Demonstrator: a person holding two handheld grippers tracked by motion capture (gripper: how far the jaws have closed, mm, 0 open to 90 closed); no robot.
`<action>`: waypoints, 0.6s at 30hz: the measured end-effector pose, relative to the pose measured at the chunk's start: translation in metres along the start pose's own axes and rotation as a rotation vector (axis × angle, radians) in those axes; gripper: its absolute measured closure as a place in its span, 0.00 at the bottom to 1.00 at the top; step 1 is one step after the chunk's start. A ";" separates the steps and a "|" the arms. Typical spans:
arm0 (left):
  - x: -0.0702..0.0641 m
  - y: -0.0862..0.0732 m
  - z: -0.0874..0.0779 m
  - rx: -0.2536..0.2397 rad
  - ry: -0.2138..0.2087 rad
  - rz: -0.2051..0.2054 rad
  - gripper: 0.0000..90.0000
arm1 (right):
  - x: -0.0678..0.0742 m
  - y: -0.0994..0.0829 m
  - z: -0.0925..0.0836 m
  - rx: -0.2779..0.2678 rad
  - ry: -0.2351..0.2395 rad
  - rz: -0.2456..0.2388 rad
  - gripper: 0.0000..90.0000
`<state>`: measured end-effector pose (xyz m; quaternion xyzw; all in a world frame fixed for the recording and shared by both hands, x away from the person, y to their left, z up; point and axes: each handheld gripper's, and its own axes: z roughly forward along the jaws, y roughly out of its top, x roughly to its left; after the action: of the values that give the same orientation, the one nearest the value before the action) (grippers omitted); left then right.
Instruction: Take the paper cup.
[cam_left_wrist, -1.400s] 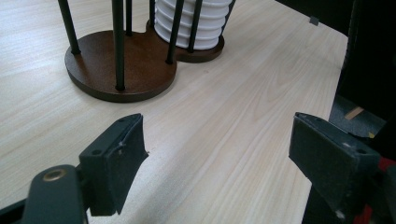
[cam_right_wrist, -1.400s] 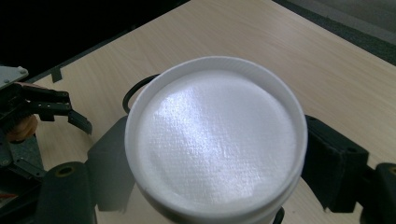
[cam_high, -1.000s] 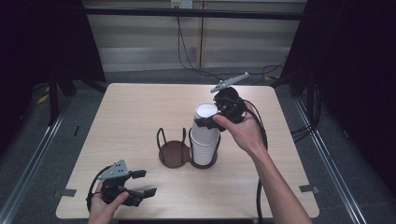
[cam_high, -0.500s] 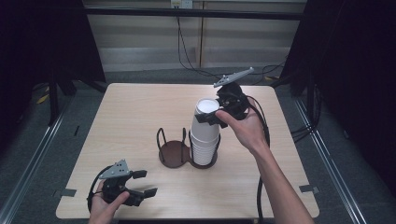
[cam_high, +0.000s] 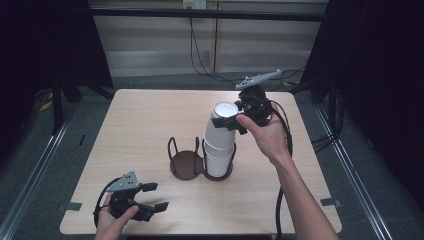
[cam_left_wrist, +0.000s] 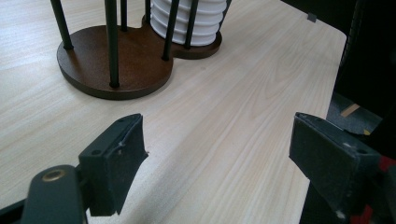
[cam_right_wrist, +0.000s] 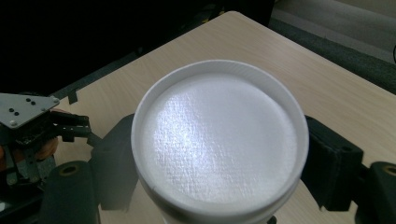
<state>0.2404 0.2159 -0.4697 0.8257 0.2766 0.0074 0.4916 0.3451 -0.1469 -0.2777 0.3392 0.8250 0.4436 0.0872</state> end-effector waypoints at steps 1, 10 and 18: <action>-0.001 0.000 0.001 0.001 0.000 0.004 0.19 | 0.000 0.001 -0.001 -0.001 -0.005 -0.001 0.26; -0.004 0.001 0.005 0.028 -0.015 0.024 0.19 | 0.002 0.004 -0.007 -0.016 -0.013 0.004 0.26; -0.004 0.001 0.005 0.029 -0.013 0.018 0.19 | 0.001 0.008 -0.017 -0.047 -0.001 0.010 0.27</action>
<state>0.2385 0.2100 -0.4705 0.8352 0.2658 0.0026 0.4815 0.3407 -0.1550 -0.2614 0.3413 0.8126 0.4630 0.0935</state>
